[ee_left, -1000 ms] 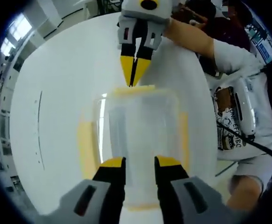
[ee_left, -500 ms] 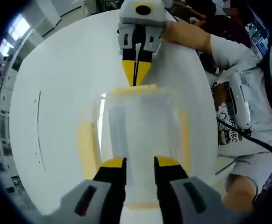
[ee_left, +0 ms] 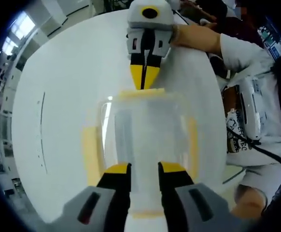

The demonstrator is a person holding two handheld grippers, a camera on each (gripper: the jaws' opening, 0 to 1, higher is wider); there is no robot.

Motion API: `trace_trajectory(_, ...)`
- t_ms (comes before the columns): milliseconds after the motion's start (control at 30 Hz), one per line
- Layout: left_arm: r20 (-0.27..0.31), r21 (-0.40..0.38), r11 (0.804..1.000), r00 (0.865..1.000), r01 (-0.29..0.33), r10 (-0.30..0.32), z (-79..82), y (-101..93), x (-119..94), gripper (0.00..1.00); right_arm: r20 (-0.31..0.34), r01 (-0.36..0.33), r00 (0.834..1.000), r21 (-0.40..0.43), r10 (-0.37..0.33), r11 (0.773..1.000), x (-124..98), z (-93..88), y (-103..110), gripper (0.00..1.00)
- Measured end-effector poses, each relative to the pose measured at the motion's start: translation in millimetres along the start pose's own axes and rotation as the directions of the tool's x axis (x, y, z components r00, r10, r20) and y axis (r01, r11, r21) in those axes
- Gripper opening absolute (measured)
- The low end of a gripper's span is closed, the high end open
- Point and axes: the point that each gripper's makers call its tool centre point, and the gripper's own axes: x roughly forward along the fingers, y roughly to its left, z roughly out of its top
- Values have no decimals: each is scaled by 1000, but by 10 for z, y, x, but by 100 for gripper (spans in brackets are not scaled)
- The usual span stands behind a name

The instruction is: Snap each plastic latch of the storage box into its locked position after aligning the lid with the box until every specified latch is closed and the lid sits flush.

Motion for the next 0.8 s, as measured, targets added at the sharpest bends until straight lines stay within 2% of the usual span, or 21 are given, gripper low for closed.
trace_trajectory(33, -12, -1, 1000, 1000, -6, 6, -13, 3, -23, 22, 36, -30, 999, -107, 34, 994, 9, 28, -6, 0)
trace_trajectory(67, -11, -4, 1000, 1000, -7, 7, -7, 5, -9, 22, 35, -36, 999, -60, 38, 998, 39, -4, -9, 0)
trace_trajectory(133, -12, -5, 1000, 1000, -6, 6, 5, 15, 24, 22, 35, -36, 999, -56, 38, 998, -62, 24, 13, 0)
trace_trajectory(200, -18, -1, 1000, 1000, -5, 5, 14, 26, 75, 22, 31, -33, 999, -66, 35, 997, -72, 11, 77, 0)
trace_trajectory(600, -55, 18, 1000, 998, 1, 0, -3, 14, 72, 22, 6, -19, 1000, -72, 20, 997, -73, 17, 69, 0)
trace_trajectory(700, -49, 14, 1000, 999, 3, -2, -12, 25, 63, 22, -7, -14, 1000, -104, 13, 995, -70, 8, 66, 0)
trace_trajectory(800, -38, 10, 1000, 999, 6, -6, -24, 30, 50, 21, -23, -21, 1000, -96, 19, 995, -45, -35, 60, 0)
